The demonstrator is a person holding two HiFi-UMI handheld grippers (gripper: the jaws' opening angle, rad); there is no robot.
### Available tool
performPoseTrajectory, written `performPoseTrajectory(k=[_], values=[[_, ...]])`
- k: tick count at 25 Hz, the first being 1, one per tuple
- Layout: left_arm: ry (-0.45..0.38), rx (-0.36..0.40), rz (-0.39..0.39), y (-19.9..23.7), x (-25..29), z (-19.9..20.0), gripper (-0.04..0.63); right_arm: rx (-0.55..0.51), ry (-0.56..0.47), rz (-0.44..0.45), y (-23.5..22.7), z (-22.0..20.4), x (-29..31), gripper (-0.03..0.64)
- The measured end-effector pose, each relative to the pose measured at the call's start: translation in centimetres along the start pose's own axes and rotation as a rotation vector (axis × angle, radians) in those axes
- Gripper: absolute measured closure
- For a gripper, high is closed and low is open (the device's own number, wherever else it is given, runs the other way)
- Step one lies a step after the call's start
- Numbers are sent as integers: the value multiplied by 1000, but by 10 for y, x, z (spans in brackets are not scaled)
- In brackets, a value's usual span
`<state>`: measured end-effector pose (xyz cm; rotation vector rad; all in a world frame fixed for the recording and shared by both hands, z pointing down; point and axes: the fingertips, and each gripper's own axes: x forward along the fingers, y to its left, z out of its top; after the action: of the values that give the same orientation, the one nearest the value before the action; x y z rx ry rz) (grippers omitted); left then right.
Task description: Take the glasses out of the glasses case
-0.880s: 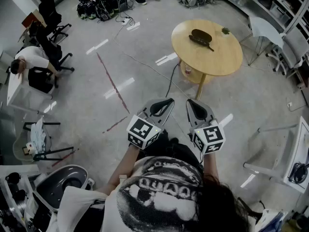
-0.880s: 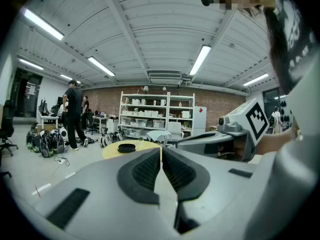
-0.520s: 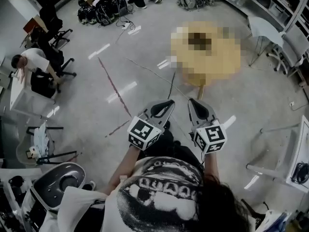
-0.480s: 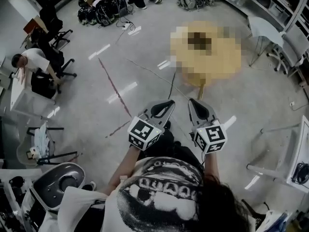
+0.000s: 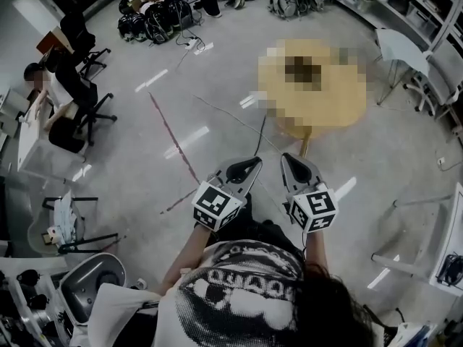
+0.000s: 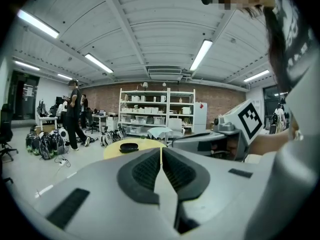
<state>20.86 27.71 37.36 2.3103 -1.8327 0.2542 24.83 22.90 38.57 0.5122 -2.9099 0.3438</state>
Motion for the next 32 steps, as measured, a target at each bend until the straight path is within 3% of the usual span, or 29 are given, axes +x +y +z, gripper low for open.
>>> performPoseTrajectory(k=[8, 19, 32], values=[[-7, -28, -21, 84, 43, 1, 577, -4, 21, -22, -31, 14, 84, 620], [-4, 13, -159, 249, 111, 35, 577, 56, 31, -199, -73, 52, 226, 620], [15, 33, -320, 348, 140, 29, 577, 106, 59, -348, -87, 54, 327, 620]])
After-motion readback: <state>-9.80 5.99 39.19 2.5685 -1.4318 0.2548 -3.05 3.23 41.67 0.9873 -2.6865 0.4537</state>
